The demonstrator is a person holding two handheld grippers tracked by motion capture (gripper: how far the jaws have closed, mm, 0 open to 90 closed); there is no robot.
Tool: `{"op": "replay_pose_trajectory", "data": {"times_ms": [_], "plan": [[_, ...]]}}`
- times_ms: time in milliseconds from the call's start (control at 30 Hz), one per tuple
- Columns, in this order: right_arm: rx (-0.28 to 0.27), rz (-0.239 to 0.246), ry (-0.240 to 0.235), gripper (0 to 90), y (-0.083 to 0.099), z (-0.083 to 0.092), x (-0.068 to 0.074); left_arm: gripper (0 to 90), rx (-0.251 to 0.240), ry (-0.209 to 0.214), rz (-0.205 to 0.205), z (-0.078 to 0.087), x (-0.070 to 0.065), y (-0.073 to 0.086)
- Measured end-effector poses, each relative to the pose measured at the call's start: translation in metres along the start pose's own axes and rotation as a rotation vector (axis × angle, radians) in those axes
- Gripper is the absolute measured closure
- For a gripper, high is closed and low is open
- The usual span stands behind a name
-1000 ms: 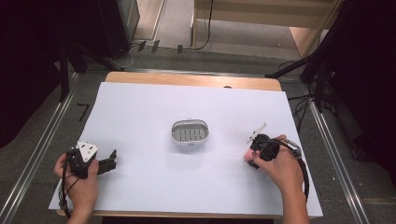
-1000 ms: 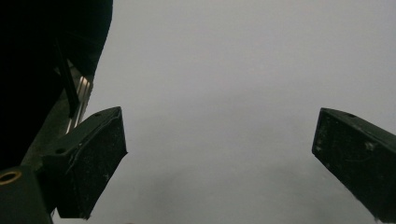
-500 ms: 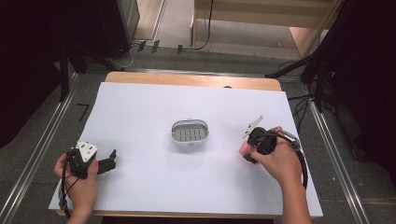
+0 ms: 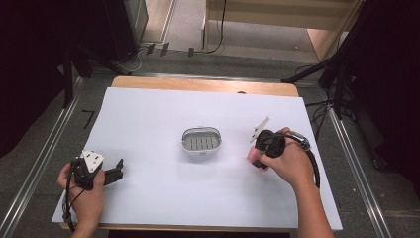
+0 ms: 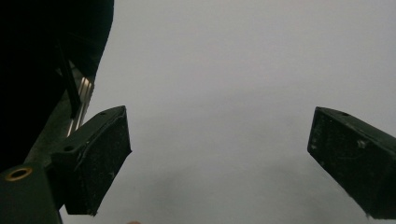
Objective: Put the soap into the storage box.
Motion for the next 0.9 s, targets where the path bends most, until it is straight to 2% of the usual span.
{"op": "replay_pose_trajectory", "data": {"times_ms": [67,233,333,467,667,900], "plan": [[-0.006,0.015,-0.021,39.1,-0.007,0.0,0.002,6.5,-0.001,0.002,0.002,0.0,0.0,0.0],[-0.017,0.052,-0.015,39.1,-0.02,0.002,0.003,6.5,0.003,0.005,0.006,0.0,0.001,0.0],[-0.048,0.069,-0.026,39.1,-0.035,0.005,0.005,6.5,0.005,0.006,0.006,0.0,0.001,0.0],[-0.064,0.091,-0.024,39.1,-0.044,0.005,0.006,6.5,0.005,0.009,0.008,0.0,0.001,0.0],[-0.047,0.115,-0.027,39.1,-0.059,0.004,0.007,6.5,0.003,0.013,0.013,-0.001,0.002,0.0],[-0.062,0.149,-0.014,39.1,-0.074,0.009,0.007,6.5,0.004,0.014,0.012,-0.001,0.002,0.0]]}}
Point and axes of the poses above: each handheld gripper's, and its own axes: z roughly backward along the jaws, y roughly out of its underside, x roughly to its left, the point moved 3 cm from there along -z, roughly forward along the jaws, and after that the axes turned 5 degrees about y, right-handed, at the moved point
